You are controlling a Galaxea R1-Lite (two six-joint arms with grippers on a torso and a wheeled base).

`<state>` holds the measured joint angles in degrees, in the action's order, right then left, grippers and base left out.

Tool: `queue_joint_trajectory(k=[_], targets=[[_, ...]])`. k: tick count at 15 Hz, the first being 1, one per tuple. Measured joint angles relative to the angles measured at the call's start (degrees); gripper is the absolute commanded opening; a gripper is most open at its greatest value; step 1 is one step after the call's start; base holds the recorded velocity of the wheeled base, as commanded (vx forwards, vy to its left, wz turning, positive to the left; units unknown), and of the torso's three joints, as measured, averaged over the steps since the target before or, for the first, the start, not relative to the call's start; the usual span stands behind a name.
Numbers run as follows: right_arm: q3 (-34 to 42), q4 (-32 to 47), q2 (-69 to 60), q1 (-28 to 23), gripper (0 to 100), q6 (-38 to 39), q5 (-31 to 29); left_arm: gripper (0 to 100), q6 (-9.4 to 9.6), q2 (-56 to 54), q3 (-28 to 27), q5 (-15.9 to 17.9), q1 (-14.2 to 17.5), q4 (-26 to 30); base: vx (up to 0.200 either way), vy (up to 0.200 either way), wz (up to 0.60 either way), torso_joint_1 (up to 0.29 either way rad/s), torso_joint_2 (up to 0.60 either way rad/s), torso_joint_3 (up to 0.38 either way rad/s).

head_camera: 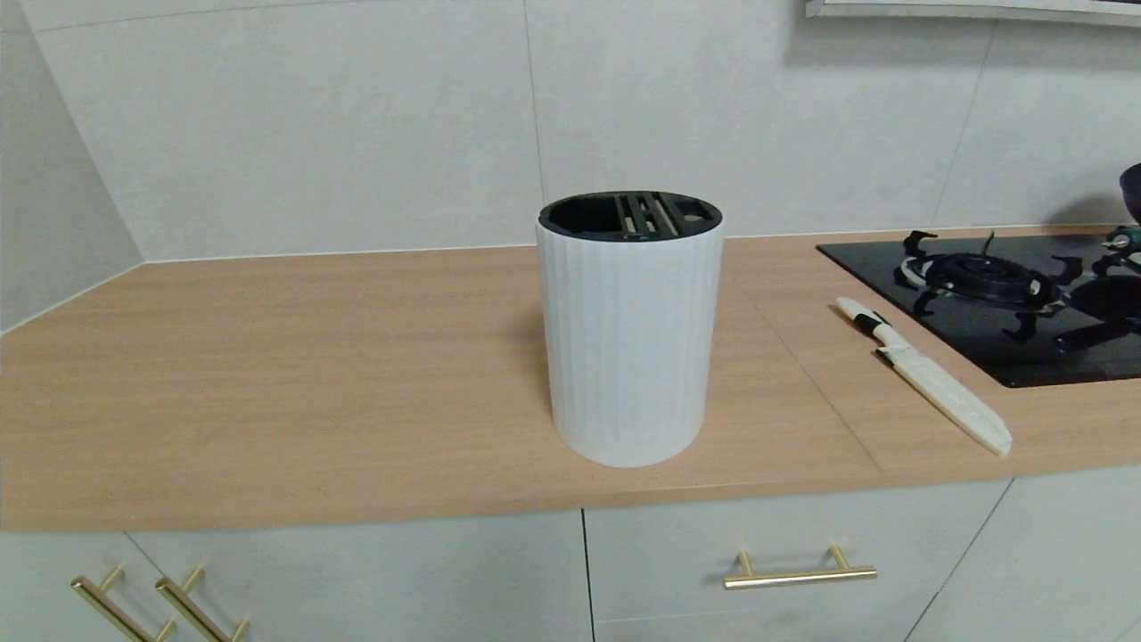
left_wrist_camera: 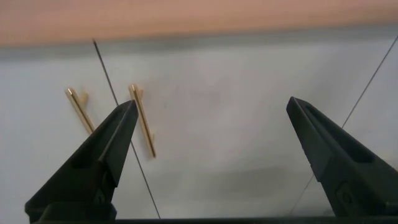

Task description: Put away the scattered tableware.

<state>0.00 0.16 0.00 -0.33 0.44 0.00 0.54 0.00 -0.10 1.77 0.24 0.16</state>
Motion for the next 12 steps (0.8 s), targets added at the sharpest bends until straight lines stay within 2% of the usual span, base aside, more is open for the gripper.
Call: queue_joint_trajectory(k=[12], targets=[[0.0, -0.02, 0.0, -0.02, 100, 0.0, 0.0, 100, -0.02, 0.0, 0.0, -0.02, 0.0, 0.0, 0.0, 0.0, 0.0, 0.222, -0.51, -0.292]])
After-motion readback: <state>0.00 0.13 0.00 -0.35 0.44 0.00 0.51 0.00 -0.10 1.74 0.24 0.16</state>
